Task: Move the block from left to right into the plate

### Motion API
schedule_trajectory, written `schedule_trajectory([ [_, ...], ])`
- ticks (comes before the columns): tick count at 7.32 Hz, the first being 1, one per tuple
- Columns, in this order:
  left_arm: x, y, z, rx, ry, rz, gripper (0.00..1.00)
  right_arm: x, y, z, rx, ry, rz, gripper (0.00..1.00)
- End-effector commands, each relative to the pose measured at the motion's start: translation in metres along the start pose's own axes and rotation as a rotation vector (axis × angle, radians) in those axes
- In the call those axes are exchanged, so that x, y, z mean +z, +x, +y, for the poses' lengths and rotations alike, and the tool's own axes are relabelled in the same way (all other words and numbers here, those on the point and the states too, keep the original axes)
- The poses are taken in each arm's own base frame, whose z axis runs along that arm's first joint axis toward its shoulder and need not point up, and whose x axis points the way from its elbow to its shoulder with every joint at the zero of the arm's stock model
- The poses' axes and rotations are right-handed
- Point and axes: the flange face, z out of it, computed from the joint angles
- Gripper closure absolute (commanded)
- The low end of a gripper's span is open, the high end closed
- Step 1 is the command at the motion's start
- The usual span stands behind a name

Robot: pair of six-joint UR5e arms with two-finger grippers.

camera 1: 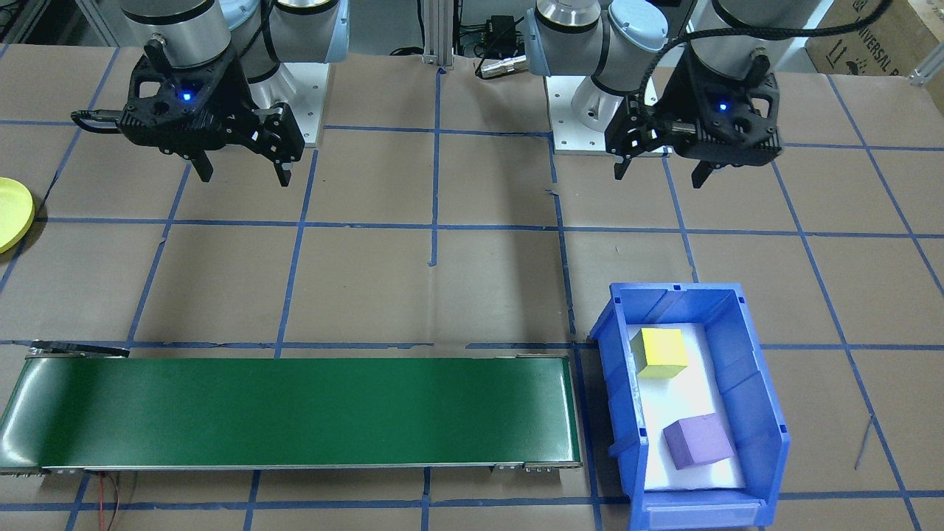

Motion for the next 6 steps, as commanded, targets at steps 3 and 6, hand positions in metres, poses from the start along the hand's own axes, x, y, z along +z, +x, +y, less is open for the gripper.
schedule_trajectory([
  [3, 0.113, -0.098, -0.121, 0.075, 0.04, -0.007, 0.0, 0.0, 0.0, 0.0, 0.0, 0.0, 0.0, 0.0],
  [6, 0.177, -0.132, -0.198, 0.046, 0.095, -0.071, 0.0, 0.0, 0.001, 0.0, 0.002, -0.001, 0.001, 0.0],
])
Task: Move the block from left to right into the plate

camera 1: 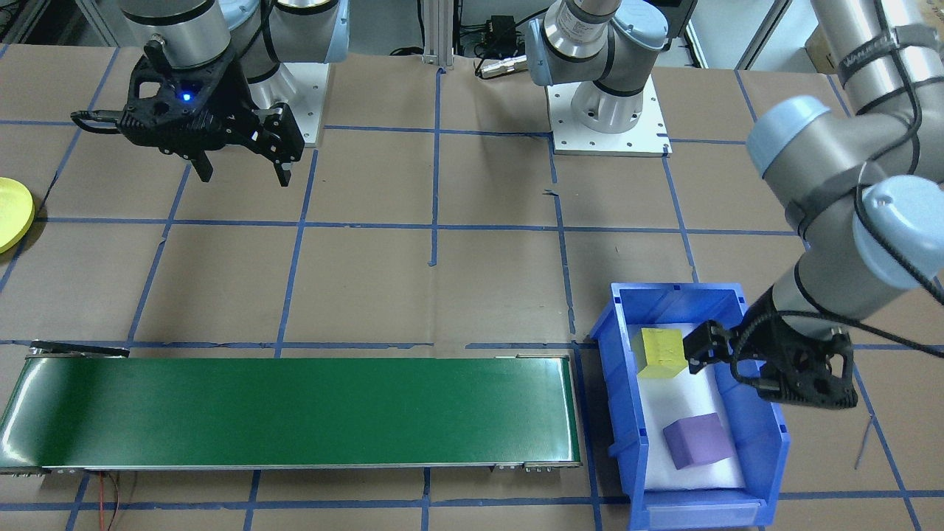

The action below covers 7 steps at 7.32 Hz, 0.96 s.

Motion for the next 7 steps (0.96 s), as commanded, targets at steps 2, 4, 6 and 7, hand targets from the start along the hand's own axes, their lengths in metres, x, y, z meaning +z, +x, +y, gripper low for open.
schedule_trajectory([
  [2, 0.062, -0.011, -0.033, -0.128, -0.028, 0.011, 0.0, 0.001, 0.001, 0.0, 0.002, -0.002, 0.0, 0.0],
  [4, 0.07, 0.0, -0.036, -0.119, -0.027, 0.032, 0.0, 0.004, 0.001, 0.001, 0.0, -0.009, 0.0, 0.0],
  [6, 0.079, 0.006, -0.039, -0.107, -0.027, 0.034, 0.0, 0.004, 0.001, 0.001, 0.0, -0.009, 0.0, 0.0],
  [7, 0.085, 0.006, -0.038, -0.105, -0.036, 0.035, 0.0, 0.004, 0.001, 0.001, 0.0, -0.009, 0.0, 0.0],
])
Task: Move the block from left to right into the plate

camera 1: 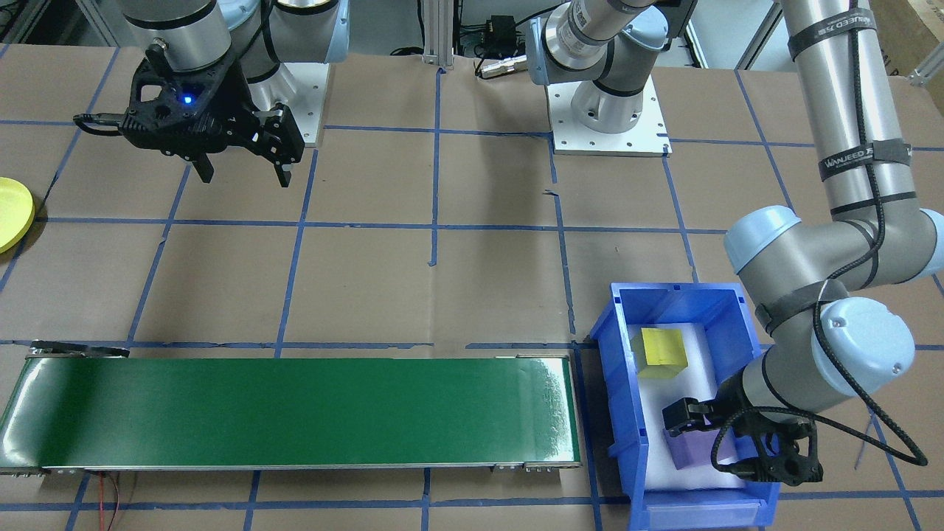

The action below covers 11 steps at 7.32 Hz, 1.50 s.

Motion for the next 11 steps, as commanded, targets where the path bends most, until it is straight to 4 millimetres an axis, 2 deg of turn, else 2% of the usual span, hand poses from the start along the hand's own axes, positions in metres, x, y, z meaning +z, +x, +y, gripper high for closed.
schedule_trajectory([
  [1, 0.012, 0.001, -0.001, 0.004, -0.004, -0.001, 0.0, 0.001, 0.0, 0.0, 0.0, -0.002, 0.0, 0.0],
  [3, 0.044, -0.002, -0.011, 0.003, 0.022, -0.005, 0.0, 0.0, 0.0, 0.0, -0.002, 0.001, 0.0, 0.0],
  [4, 0.046, -0.001, -0.01, 0.004, 0.022, -0.005, 0.02, 0.0, 0.0, 0.0, -0.002, 0.0, 0.0, 0.0],
  [5, 0.044, -0.002, -0.011, 0.02, 0.029, -0.008, 0.23, 0.001, 0.0, 0.0, -0.003, -0.002, 0.0, 0.0],
  [6, 0.043, -0.002, -0.011, 0.091, 0.038, -0.016, 0.36, 0.001, 0.0, 0.0, -0.002, 0.0, 0.0, 0.0],
  [7, 0.04, -0.002, -0.011, 0.1, 0.046, -0.016, 0.6, 0.001, 0.0, 0.0, -0.002, -0.002, -0.001, 0.0],
  [8, 0.031, -0.001, -0.01, 0.1, 0.056, -0.016, 0.63, 0.001, 0.0, 0.0, -0.002, -0.002, -0.001, 0.0],
  [9, 0.005, 0.0, -0.008, 0.102, 0.08, -0.021, 0.62, 0.001, 0.0, 0.0, -0.003, -0.002, -0.001, 0.0],
  [10, -0.042, 0.003, 0.004, 0.104, 0.085, -0.021, 0.62, 0.003, 0.0, 0.0, -0.002, -0.005, -0.001, 0.0],
  [11, -0.089, 0.023, 0.019, 0.134, 0.111, -0.028, 0.62, 0.002, 0.0, 0.0, -0.002, -0.003, -0.001, 0.0],
])
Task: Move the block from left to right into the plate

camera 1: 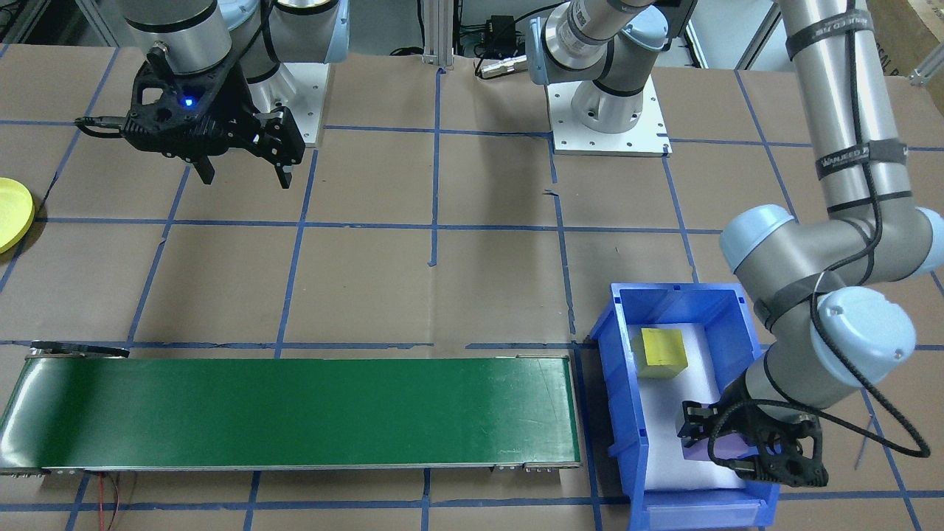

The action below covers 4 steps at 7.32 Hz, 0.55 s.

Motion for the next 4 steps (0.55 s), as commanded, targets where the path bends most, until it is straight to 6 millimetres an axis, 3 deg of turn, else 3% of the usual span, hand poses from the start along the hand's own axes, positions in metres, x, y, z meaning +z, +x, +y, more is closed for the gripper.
schedule_trajectory([
  [1, -0.085, 0.068, 0.014, 0.092, 0.054, -0.005, 0.62, 0.0, 0.0, 0.0, -0.001, 0.0, 0.0, 0.0],
  [2, -0.088, 0.141, 0.02, 0.138, 0.052, 0.004, 0.62, 0.001, 0.0, 0.0, 0.0, -0.002, 0.0, 0.0],
  [3, -0.078, 0.195, 0.024, 0.106, 0.047, 0.015, 0.62, 0.0, 0.0, 0.0, 0.0, 0.0, 0.0, 0.0],
  [4, -0.062, 0.215, 0.025, 0.074, 0.024, 0.032, 0.62, 0.001, 0.0, 0.0, 0.0, -0.002, 0.0, 0.0],
])
